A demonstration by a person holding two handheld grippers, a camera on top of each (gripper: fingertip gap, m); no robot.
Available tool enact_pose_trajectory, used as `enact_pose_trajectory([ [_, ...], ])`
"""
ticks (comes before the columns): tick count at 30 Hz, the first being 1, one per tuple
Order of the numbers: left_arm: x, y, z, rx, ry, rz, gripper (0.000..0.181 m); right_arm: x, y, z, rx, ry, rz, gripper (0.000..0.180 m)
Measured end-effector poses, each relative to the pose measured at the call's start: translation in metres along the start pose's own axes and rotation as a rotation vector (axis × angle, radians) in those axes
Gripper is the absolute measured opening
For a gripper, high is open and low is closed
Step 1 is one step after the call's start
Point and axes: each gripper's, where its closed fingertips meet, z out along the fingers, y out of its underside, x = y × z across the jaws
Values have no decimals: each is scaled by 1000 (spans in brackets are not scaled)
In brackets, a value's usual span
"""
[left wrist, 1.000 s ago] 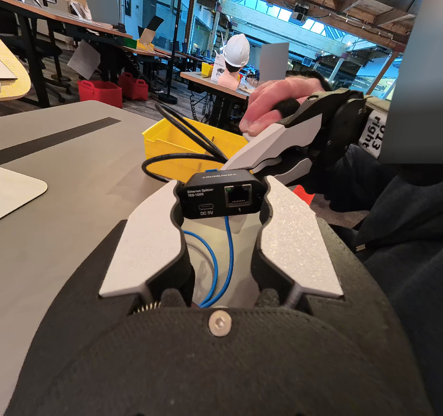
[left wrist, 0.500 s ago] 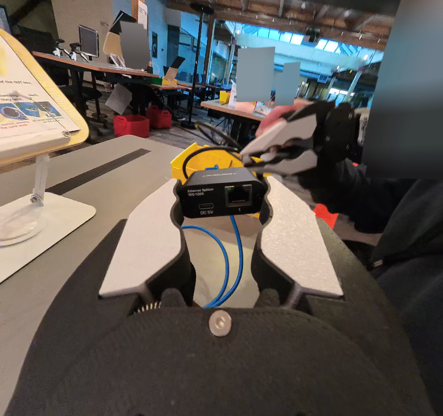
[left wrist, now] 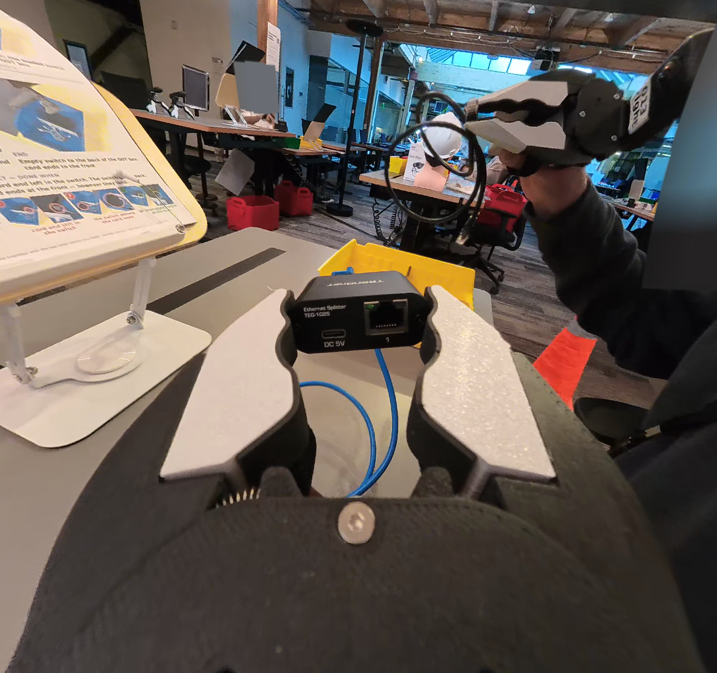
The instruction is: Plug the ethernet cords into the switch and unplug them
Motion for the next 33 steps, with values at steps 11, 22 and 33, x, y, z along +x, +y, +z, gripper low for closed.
enact_pose_trajectory([
  [11, 2, 11, 6, -36, 16, -5, 62, -27, 169, -39, -296, 223, 528, 11],
  [22, 3, 14, 9, -39, 30, -12, 62, -88, 243, -57, -451, 214, 828, 36],
  [33, 8, 17, 10, -60, 48, 3, 62, -67, 175, -60, -391, 91, 662, 27],
])
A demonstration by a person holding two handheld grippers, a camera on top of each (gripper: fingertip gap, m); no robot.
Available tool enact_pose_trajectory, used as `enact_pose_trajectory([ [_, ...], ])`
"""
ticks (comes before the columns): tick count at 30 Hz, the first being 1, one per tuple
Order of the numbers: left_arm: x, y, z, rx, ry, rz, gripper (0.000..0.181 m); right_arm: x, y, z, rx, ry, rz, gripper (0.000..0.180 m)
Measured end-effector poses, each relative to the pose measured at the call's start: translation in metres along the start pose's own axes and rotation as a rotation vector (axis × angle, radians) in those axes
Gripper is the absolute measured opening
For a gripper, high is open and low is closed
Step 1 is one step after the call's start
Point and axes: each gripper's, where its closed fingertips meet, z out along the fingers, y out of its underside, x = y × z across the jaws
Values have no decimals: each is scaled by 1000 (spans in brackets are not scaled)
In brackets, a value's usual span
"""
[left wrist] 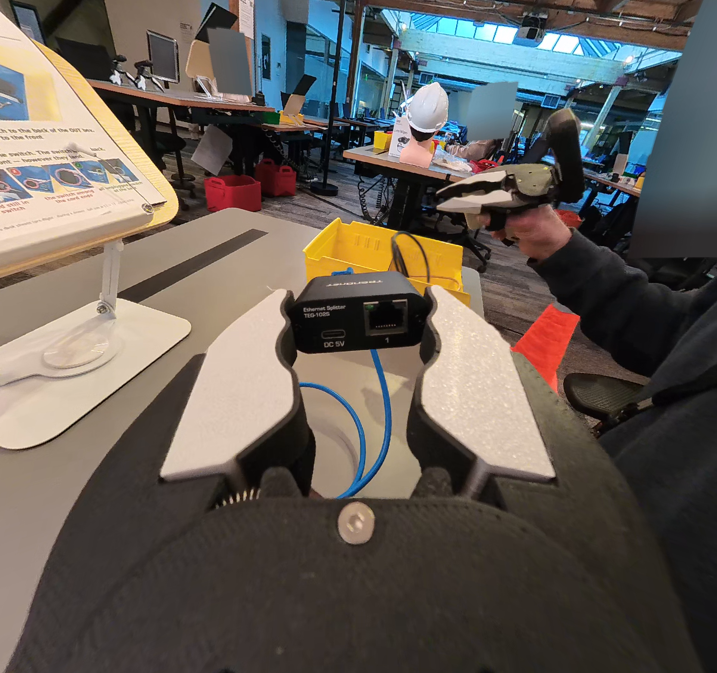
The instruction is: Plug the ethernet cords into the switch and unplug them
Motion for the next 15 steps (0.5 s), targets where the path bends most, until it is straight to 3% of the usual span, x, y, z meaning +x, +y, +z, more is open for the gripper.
enact_pose_trajectory([
  [10, 20, 2, 12, -7, 46, 11, 62, -213, -131, 3, 373, -262, -623, 43],
  [15, 29, 4, 16, 4, 81, -20, 62, -267, -160, 19, 467, -268, -841, 36],
])
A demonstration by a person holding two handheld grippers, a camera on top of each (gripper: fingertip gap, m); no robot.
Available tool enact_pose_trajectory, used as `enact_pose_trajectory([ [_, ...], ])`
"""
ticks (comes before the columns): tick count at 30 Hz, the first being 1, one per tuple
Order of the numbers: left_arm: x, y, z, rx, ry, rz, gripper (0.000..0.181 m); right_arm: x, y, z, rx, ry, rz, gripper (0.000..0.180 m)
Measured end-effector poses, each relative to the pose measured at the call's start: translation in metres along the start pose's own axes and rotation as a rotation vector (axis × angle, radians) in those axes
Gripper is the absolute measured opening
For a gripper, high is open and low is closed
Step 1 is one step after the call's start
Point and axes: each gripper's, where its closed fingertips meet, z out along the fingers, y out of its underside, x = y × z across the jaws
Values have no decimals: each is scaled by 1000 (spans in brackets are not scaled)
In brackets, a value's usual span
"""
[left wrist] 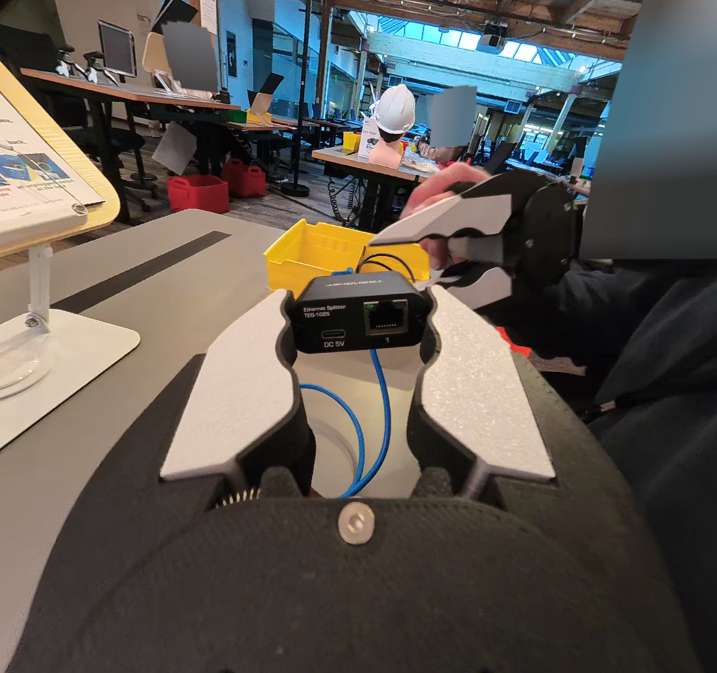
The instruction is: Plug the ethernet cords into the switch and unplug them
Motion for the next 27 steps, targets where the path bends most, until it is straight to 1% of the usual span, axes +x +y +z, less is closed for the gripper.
enact_pose_trajectory([
  [3, 4, -2, 1, 15, 18, -20, 62, -2, -5, 15, 16, -3, -66, 34],
  [6, 7, -2, 2, 21, 34, -33, 62, -1, -15, 18, 77, -1, -99, 28],
  [10, 11, 1, 6, 25, 65, -56, 62, 1, -14, 22, 72, 2, -130, 22],
  [12, 14, 2, 8, 23, 75, -55, 62, 1, -16, 21, 87, -2, -136, 14],
  [24, 14, 7, 9, 13, 89, -57, 62, -5, -14, 21, 71, -92, -205, 11],
  [27, 12, 9, 11, 19, 92, -85, 62, -6, -11, 22, 40, -139, -270, 10],
])
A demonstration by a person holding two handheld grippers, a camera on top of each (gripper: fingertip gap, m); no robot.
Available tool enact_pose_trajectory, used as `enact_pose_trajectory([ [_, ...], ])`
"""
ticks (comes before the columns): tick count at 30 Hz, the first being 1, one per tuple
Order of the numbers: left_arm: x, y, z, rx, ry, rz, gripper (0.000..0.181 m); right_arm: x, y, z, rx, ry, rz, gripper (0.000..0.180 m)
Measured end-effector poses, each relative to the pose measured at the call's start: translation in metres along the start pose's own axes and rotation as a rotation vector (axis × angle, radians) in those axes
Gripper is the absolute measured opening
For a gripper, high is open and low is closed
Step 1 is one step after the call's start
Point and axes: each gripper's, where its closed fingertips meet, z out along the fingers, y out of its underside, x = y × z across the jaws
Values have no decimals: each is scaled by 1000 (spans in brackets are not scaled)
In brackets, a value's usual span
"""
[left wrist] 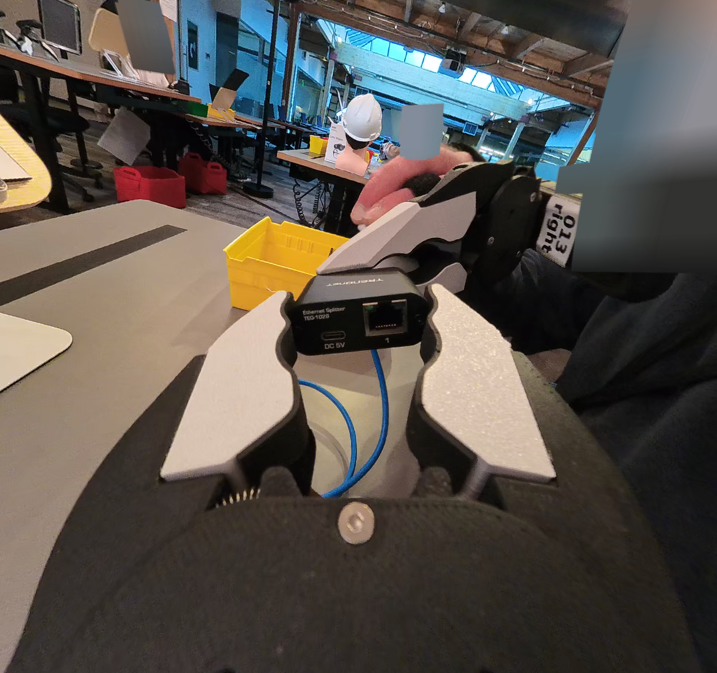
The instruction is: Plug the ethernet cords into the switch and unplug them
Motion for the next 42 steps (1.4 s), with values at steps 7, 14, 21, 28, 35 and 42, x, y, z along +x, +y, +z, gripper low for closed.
enact_pose_trajectory([
  [7, 1, -12, 0, 56, -4, -19, 62, 13, -1, -2, 82, 33, 147, 13],
  [14, -1, -12, 0, 72, -2, -59, 62, 14, -4, -9, 103, 74, 113, 13],
  [21, -1, -8, 3, 51, -6, -52, 62, 8, -1, -9, 84, -5, 113, 10],
  [28, -4, -6, 3, 64, -6, -75, 62, 7, 1, -7, 105, -67, 247, 10],
  [35, -2, -6, 4, 67, 16, -98, 61, 6, 1, -10, 60, -23, 188, 10],
  [42, 8, -14, 6, 79, 61, -86, 61, 14, -3, -22, 237, -93, 452, 9],
])
